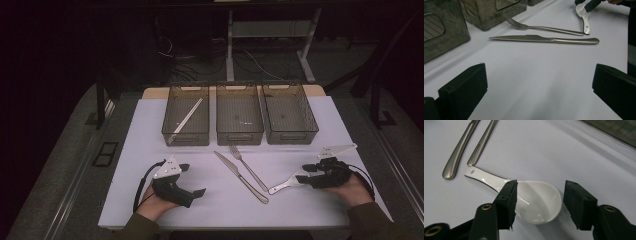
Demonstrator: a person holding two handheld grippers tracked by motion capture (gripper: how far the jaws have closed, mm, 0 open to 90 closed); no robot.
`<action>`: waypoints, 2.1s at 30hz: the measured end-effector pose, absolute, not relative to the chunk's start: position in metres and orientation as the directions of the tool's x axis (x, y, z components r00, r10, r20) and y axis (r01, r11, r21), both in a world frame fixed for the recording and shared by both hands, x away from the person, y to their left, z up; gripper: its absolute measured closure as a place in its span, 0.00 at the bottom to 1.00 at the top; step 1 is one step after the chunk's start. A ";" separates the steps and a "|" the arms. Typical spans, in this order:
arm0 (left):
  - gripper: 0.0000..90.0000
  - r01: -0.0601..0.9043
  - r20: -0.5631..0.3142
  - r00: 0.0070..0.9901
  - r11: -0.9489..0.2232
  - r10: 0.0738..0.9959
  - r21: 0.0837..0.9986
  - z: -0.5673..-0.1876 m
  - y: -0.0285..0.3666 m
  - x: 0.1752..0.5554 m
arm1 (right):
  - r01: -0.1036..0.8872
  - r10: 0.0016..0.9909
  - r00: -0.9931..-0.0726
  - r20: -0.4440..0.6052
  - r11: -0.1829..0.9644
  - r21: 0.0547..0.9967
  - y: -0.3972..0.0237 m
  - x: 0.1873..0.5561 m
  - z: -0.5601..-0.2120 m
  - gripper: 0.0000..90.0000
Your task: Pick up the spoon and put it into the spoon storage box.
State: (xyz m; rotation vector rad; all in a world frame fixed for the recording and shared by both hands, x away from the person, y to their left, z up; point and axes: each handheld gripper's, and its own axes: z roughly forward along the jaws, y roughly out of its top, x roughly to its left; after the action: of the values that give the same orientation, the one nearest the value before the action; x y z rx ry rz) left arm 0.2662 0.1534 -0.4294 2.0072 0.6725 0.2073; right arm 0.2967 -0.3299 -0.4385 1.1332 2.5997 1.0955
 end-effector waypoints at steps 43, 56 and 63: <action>0.00 0.362 -0.114 0.841 -0.393 0.529 0.845 -0.430 0.152 0.266 | 0.566 0.588 -0.790 0.174 0.589 0.577 -0.340 0.289 -0.438 0.89; 0.00 0.352 -0.093 0.845 -0.416 0.526 0.839 -0.431 0.153 0.267 | 0.577 0.603 -0.776 0.183 0.565 0.590 -0.341 0.288 -0.436 0.90; 0.00 0.349 -0.095 0.849 -0.417 0.520 0.839 -0.432 0.152 0.266 | 0.586 0.627 -0.757 0.183 0.527 0.616 -0.344 0.287 -0.431 0.90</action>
State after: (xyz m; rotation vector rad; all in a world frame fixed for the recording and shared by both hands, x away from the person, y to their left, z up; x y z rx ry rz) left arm 0.2661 0.1524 -0.4319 2.0482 0.6359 0.2212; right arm 0.2875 -0.3437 -0.4314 1.0702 2.6916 1.0492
